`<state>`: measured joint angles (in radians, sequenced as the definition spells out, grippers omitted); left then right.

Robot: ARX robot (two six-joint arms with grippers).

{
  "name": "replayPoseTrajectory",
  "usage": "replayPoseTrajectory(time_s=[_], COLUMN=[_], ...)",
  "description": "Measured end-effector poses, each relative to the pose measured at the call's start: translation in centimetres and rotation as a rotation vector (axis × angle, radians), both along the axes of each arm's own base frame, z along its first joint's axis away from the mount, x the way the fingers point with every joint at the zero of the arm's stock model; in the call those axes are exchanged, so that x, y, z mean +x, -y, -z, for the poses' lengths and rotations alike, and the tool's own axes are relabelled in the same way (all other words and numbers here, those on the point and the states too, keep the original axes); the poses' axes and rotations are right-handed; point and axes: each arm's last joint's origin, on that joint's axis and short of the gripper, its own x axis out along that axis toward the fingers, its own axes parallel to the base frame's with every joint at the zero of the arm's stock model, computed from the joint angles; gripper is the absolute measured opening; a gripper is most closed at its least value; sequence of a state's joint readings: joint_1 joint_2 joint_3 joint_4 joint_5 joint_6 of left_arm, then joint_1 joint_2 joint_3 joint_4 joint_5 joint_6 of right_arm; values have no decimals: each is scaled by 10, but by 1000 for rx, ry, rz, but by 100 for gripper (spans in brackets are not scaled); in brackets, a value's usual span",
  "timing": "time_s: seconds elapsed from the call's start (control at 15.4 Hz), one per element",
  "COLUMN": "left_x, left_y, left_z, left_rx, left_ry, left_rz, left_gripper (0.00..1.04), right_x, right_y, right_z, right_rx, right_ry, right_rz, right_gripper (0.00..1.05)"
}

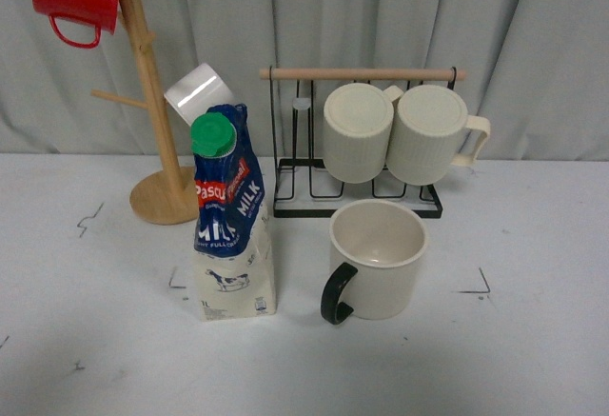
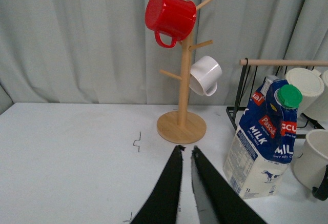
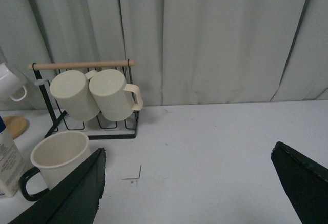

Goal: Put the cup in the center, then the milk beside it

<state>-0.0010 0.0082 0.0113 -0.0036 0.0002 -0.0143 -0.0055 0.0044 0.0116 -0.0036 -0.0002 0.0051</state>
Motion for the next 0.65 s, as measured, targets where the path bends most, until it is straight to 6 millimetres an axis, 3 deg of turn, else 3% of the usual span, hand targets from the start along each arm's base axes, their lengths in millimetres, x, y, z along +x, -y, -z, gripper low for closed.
replayPoseTrajectory(time_s=[0.13,0.26,0.32,0.39,0.65], left_x=[0,0,0,0,0], left_y=[0,0,0,0,0], left_z=[0,0,0,0,0], left_rx=[0,0,0,1,1], left_ry=[0,0,0,0,0], left_rz=[0,0,0,0,0], left_gripper=[36,55,71,99,98], right_x=[0,0,0,0,0], right_y=[0,0,0,0,0], right_z=[0,0,0,0,0], right_rx=[0,0,0,0,0], right_ry=[0,0,0,0,0], right_rz=[0,0,0,0,0], right_gripper=[98,98,98,98,98])
